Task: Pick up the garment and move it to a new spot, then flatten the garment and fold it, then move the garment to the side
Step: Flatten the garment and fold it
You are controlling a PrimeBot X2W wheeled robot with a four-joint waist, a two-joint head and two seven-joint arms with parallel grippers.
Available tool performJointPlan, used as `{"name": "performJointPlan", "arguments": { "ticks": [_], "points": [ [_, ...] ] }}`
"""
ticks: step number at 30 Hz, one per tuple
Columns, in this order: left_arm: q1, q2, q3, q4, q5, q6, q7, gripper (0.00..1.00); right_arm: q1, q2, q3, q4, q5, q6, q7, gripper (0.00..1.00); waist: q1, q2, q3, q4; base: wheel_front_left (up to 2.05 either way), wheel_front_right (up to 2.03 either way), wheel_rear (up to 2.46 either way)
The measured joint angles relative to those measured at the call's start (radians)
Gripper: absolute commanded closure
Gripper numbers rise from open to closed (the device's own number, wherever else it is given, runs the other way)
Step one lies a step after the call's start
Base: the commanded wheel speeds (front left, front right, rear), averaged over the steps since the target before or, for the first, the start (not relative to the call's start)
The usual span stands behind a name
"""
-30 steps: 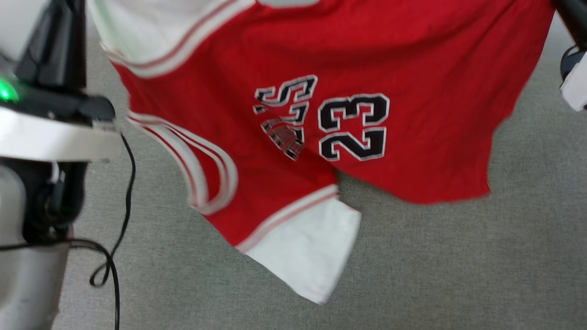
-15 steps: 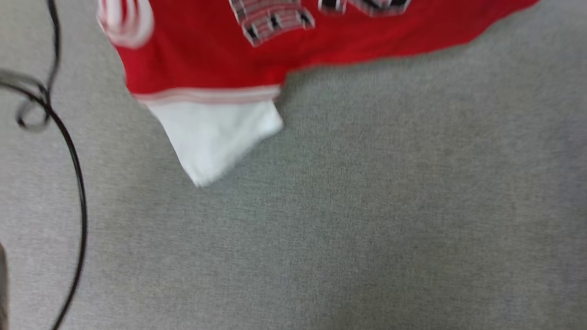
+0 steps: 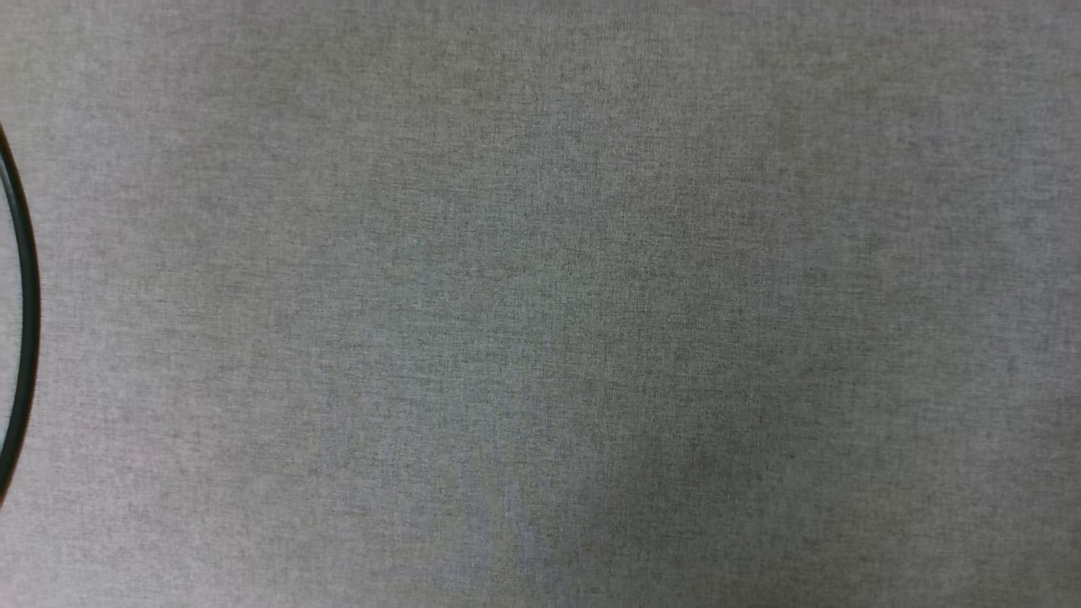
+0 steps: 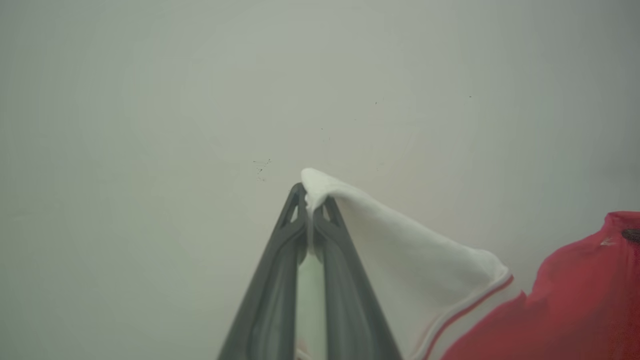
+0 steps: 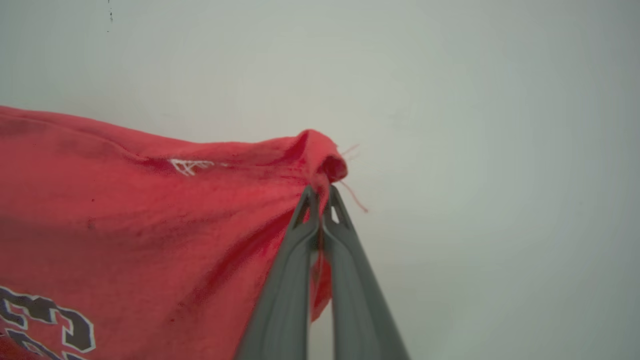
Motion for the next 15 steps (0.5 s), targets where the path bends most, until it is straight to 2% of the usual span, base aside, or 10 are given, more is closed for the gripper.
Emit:
{"name": "performJointPlan", "arguments": {
  "ticks": [6,11,15],
  "points": [
    [-0.063,0.002,-0.024,0.083,0.014,-0.012,-0.037,1.0,-0.109,-0.01,0.049,0.101,0.006,0.0,-0.054,1.0,-0.0001,0.0,0.028,0.001,0.0,0.0,0.0],
    [-0.026,0.002,-0.05,0.148,0.006,-0.022,-0.073,1.0,-0.093,-0.012,0.1,0.179,0.042,0.0,-0.112,1.0,0.0,0.0,0.054,-0.002,0.0,0.0,0.0],
    [0.062,0.017,-0.062,0.167,-0.01,-0.025,-0.121,1.0,-0.011,-0.012,0.151,0.23,0.082,0.0,-0.161,1.0,-0.0001,0.0,0.06,-0.007,0.0,0.0,0.0]
  ]
}}
